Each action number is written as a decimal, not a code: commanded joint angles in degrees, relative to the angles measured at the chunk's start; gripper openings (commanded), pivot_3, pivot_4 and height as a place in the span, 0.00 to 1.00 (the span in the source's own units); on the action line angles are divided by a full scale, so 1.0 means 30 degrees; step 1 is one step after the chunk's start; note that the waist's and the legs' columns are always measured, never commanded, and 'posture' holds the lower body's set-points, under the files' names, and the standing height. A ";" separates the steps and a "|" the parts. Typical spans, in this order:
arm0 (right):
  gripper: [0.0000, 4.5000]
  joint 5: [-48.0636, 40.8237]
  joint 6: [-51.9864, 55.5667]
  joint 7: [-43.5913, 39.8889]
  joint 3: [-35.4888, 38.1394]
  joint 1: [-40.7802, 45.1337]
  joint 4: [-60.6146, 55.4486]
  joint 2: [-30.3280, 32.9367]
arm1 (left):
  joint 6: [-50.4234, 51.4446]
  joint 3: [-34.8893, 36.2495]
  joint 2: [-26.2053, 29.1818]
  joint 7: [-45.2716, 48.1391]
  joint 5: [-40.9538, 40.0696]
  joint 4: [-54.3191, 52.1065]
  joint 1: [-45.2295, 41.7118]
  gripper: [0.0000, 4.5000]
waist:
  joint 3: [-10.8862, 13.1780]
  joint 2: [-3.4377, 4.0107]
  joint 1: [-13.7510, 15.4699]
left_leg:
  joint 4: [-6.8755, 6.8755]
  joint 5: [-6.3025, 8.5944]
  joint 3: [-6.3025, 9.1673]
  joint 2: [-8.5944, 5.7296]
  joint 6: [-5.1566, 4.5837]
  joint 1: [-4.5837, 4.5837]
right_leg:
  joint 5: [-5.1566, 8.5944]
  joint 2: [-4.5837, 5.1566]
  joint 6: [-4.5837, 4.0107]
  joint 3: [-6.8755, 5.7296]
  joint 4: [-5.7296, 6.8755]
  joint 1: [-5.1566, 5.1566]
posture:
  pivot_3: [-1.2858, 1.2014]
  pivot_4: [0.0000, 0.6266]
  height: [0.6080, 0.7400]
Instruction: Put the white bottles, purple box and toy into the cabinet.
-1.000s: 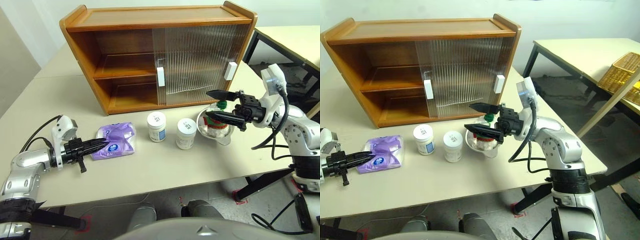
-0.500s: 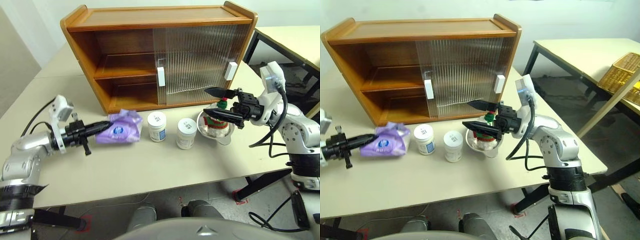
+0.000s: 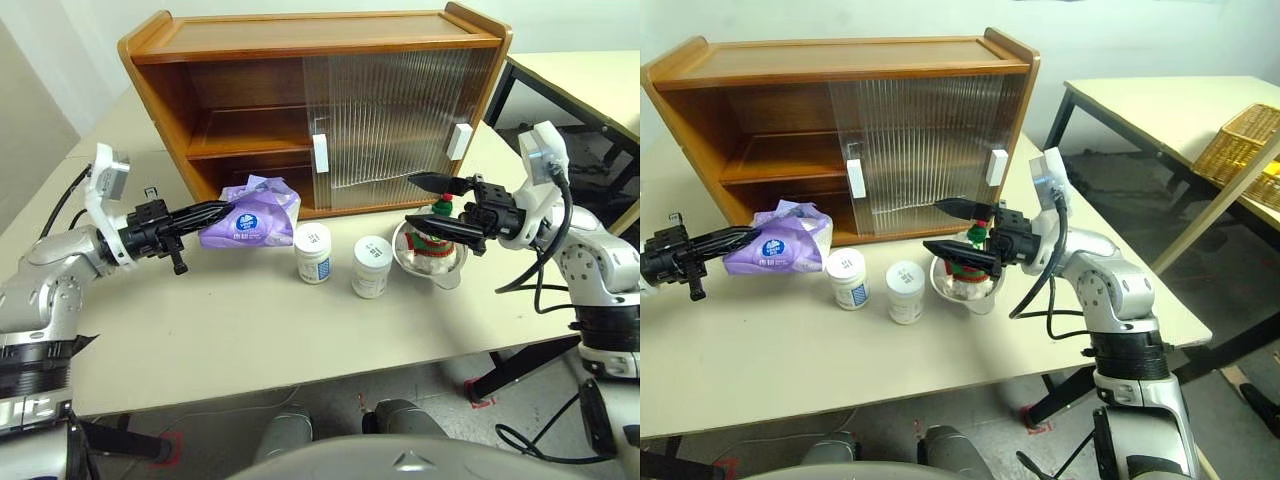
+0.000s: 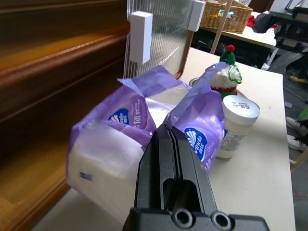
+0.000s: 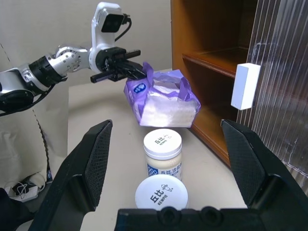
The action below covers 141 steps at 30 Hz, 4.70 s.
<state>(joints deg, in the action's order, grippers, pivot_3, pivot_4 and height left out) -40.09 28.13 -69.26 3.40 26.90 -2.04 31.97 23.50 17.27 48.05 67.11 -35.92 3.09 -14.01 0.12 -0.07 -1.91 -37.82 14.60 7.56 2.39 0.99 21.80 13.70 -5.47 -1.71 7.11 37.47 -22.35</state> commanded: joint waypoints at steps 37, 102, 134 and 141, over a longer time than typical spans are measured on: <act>1.00 0.0151 -0.0077 0.0384 0.0008 -0.0223 -0.0603 -0.0282 | -0.9326 -0.3035 -0.2183 -0.2530 0.7358 1.5619 -1.3207 0.00 | 0.0007 -0.0009 0.0010 | -0.0005 -0.0137 0.0010 -0.0030 -0.0221 0.0018 | -0.0120 0.0011 0.0196 0.0017 -0.0074 0.0046 | 0.48 0.00 1.00; 1.00 0.0252 0.0195 -0.0321 -0.0312 0.0120 0.0015 -0.0061 | 0.1075 -0.0145 -0.5471 -1.0587 0.1640 -0.3922 -0.2303 0.84 | 0.0033 -0.0011 0.0080 | 0.0004 -0.0238 0.0156 -0.0377 -0.0077 -0.0013 | -0.0028 0.0108 0.0345 0.0009 -0.0090 0.0188 | 0.50 0.00 1.00; 1.00 0.0151 0.0276 0.0068 -0.0245 -0.0041 -0.0524 -0.0129 | -0.2458 -0.2248 -0.9844 -1.7206 0.7126 0.1875 -0.5715 0.00 | 0.0162 -0.0207 0.0125 | 0.0005 -0.0172 0.0074 -0.0456 -0.0007 -0.0287 | 0.0028 0.0179 0.0421 0.0040 -0.0118 0.0469 | 0.49 0.00 1.00; 1.00 0.0071 0.0354 0.0247 -0.0156 -0.0335 -0.0828 -0.0082 | -0.2872 -0.2567 -1.0009 -1.6623 0.6957 0.2592 -0.6188 0.00 | 0.0166 -0.0214 0.0031 | 0.0000 -0.0157 0.0041 -0.0494 -0.0033 -0.0291 | 0.0055 0.0187 0.0469 0.0031 -0.0120 0.0478 | 0.49 0.00 1.00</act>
<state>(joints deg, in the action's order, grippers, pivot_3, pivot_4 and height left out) -39.70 28.66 -68.86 2.92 26.07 -3.80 31.45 15.32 10.09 18.15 16.76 -15.39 9.67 -32.03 0.62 -0.72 -1.81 -37.83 14.14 7.68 0.90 0.89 20.93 13.87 -4.90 -0.29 7.20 37.11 -20.91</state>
